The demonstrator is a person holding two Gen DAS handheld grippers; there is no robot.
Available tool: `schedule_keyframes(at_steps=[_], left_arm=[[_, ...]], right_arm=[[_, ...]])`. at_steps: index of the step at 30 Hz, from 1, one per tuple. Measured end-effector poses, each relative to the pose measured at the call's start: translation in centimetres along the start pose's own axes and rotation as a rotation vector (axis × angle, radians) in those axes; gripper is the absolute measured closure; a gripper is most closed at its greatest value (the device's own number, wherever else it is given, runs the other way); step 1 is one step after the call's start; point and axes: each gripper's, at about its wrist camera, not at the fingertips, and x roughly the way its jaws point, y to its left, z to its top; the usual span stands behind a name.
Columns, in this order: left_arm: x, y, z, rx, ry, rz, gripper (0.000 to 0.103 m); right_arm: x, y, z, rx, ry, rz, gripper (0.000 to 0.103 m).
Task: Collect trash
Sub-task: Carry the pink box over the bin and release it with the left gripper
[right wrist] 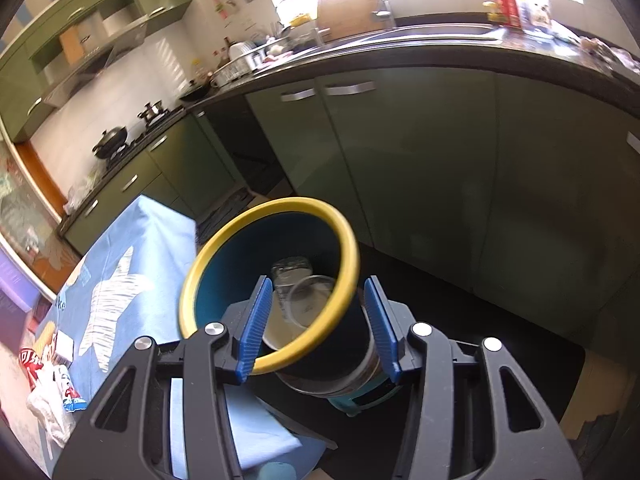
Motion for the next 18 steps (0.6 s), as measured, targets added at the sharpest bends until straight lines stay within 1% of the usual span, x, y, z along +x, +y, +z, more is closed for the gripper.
schedule_keyframes(at_steps=[2,5,8,10,12,13,15,17,18], left_arm=[[3.2,-0.5,1.3,0.007,0.032,-0.023,0.025],[8.2,-1.4,2.8,0.030,0.076,-0.019,0.025],[13.1,-1.7,3.9,0.041,0.121,0.008,0.025],[15.8,-1.8,4.3,0.051,0.147,0.026,0.024],[17.9,-1.5,4.7,0.037,0.165,0.049,0.024],[18.5,-1.2,4.8,0.027,0.168,0.054,0.024],[18.7,-0.8,5.1,0.000,0.165,0.054,0.023],[17.7,-0.9,5.5,-0.014,0.136,0.044,0.017],[16.9,-0.9,5.5,-0.011,0.123,0.048,0.016]], right_arm=[[-0.1,-0.8,0.0,0.014,0.000,-0.005,0.057],[-0.2,-1.7,0.0,0.023,0.002,-0.013,0.057],[-0.3,-2.4,0.0,0.035,-0.003,-0.021,0.057],[-0.3,-2.7,-0.1,0.043,-0.001,-0.028,0.057],[-0.1,-3.1,0.0,0.048,0.005,-0.028,0.055],[0.0,-3.1,0.0,0.048,0.007,-0.029,0.053],[0.2,-3.0,0.1,0.045,0.013,-0.029,0.053],[0.3,-2.8,0.3,0.043,0.015,-0.026,0.053],[0.4,-2.7,0.3,0.042,0.014,-0.025,0.053]])
